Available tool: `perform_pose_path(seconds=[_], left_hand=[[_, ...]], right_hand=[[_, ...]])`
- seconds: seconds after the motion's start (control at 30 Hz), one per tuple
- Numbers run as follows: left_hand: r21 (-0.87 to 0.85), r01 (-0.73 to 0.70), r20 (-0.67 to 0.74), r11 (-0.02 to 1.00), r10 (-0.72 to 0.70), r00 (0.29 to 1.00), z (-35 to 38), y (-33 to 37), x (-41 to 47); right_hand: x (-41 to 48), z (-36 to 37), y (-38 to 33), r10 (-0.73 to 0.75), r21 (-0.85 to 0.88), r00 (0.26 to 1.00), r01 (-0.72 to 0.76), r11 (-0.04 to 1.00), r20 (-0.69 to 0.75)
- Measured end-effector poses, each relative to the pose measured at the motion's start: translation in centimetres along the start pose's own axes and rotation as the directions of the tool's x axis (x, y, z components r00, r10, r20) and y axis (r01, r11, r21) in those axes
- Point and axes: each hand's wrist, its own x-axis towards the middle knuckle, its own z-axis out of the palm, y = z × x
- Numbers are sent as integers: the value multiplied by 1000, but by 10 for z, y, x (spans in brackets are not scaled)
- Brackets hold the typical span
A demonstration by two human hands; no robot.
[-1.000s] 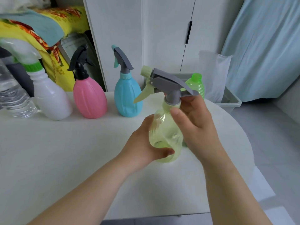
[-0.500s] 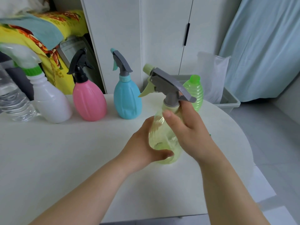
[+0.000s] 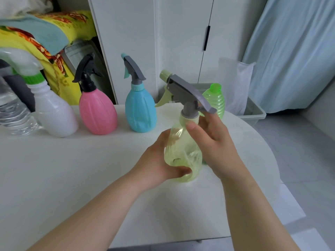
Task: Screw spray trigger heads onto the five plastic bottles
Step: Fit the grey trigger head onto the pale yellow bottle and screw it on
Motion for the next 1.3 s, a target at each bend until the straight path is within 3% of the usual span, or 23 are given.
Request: perform_pose_path(seconds=[0.07, 0.2, 0.27, 0.43, 0.6, 0.7, 0.8, 1.0, 1.17, 1.3], left_hand=[[-12, 7, 2, 1000, -7, 1000, 1, 0, 0], [-43, 18, -10, 999, -19, 1000, 0, -1, 1], [-41, 24, -16, 999, -25, 1000, -1, 0, 1], [-21, 2, 8, 1000, -1, 1000, -1, 1, 0], [-57, 17, -33, 998, -18, 999, 1, 2, 0], [-94, -6, -32, 996, 3, 999, -3, 1, -9], [-146, -4, 31, 989, 9, 999, -15, -3, -27], [-120, 31, 168, 992, -10, 986, -29, -9, -40], [-59, 22, 48, 998, -20, 999, -22, -14, -41], [-9, 4, -76, 1000, -5, 997, -13, -17, -45]], right_hand=[[-2, -1, -1, 39, -3, 999, -39, 999, -9], [1, 9, 1, 66, -5, 966, -70, 998, -251], [2, 10, 2, 42, -48, 960, -57, 997, -278], [4, -3, -4, 89, -94, 996, -90, 991, -20], [4, 7, 2, 21, -45, 987, -28, 999, -157], [3, 4, 1, 118, 130, 982, -99, 987, -149], [4, -5, 3, 148, 330, 987, -160, 930, 60], [11, 5, -9, 184, 122, 956, -216, 969, 227], [5, 26, -18, 115, 176, 993, -119, 977, 31], [0, 39, -22, 113, 82, 985, -103, 991, -132]])
